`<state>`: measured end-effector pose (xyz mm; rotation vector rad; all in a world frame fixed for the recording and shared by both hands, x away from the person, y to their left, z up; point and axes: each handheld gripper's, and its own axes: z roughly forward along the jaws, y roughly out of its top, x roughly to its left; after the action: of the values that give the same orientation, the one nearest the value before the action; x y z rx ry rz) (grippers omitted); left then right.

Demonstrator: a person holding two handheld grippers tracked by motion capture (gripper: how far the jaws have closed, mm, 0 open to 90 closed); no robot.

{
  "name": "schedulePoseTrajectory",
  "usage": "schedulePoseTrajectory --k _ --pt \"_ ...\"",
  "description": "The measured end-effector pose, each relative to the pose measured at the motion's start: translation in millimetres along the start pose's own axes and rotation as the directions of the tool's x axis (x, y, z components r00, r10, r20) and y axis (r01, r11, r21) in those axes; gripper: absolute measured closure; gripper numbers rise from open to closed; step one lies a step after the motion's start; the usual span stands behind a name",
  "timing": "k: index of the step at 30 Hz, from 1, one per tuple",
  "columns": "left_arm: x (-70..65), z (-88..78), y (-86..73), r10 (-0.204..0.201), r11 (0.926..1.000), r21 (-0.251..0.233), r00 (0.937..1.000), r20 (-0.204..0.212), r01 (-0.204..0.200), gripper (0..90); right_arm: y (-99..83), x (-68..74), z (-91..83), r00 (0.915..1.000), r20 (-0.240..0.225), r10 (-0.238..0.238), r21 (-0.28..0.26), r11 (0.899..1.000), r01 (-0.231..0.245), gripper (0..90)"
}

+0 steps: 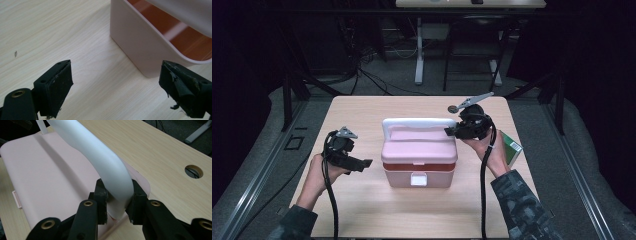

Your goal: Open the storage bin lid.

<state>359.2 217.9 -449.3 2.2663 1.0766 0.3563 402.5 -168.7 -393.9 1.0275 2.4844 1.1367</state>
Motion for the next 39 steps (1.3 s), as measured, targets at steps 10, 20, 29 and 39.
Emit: schedulePoseTrajectory --k 10,20,29,39 --pt "-7.0 0.6 3.5 -0.004 0.9999 -0.013 0.9996 0.029 0.004 10.3 6.9 -3.8 -3.7 1.0 0.007 0.003 -0.009 1.0 -0.003 72.8" --pt "-18.8 7.6 9.3 -0.014 0.9982 -0.058 0.9982 0.059 0.017 11.9 9.2 -6.9 -3.5 0.9998 -0.001 0.018 -0.016 1.0 -0.018 72.8" --pt "-30.1 19.5 11.7 -0.015 0.9981 -0.059 0.9973 0.071 0.02 20.0 9.9 -9.2 -3.1 0.9997 -0.006 0.024 -0.017 1.0 -0.024 72.7" --pt "-30.7 27.5 5.5 -0.067 0.9919 -0.099 0.9905 0.12 0.079 44.5 10.5 -10.7 -2.7 0.9996 -0.005 0.028 -0.025 0.999 -0.028 72.6"
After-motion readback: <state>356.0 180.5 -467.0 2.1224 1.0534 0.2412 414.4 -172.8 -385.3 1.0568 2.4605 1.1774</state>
